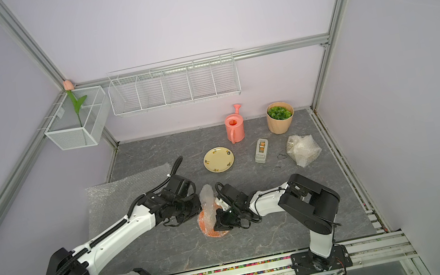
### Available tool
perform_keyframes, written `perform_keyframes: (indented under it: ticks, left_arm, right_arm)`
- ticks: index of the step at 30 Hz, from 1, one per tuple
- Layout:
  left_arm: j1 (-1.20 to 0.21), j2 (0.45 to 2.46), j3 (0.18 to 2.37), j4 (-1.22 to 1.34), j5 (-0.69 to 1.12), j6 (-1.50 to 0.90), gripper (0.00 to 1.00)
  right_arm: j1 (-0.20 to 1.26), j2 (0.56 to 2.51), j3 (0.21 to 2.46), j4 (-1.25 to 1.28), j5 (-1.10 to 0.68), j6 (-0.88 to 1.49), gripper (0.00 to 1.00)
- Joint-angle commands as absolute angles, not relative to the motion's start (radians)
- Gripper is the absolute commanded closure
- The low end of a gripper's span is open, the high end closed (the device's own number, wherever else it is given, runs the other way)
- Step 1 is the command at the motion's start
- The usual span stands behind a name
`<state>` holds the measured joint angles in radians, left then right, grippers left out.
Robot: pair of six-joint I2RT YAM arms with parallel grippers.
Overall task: Wrap dinner plates in bubble wrap
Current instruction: Wrap the plate in the bubble wrap.
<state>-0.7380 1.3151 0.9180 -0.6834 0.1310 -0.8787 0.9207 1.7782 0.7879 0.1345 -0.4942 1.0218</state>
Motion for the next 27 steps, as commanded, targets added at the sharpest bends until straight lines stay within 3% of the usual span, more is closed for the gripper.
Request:
perform_keyframes:
  ticks: [1,4,10,18,24,27]
  left_arm:
    - [-0.79,1.325,0.981,-0.741,0.134,-0.888,0.79]
    - [-0.84,1.418,1.05,-0.746,0.117,-0.882,0.65]
    - [-0.854,1.587,1.121,-0.905,-0.06,-0.839,0.64]
    - [-0.851,1.603,0.962,-0.834,-0.089,-0.846,0.95]
    - [-0.85,1.645,0.902,-0.73,-0.027,-0.853,1.0]
    - [-0.851,1.636,0.894,-0.716,-0.019,-0.863,1.0]
  right_arm:
    - [0.923,1.811,0.744,0.047,-0.445,1.051,0.93]
    - [0.923,1.812,0.745,0.052,-0.449,1.053,0.93]
    - [0.923,1.791,0.744,0.033,-0.438,1.048,0.93]
    - [0.925,1.726,0.745,-0.029,-0.415,1.034,0.93]
    - [0.933,1.606,0.778,-0.169,-0.415,0.991,0.79]
    - [0.949,1.571,0.801,-0.225,-0.4,0.966,0.83]
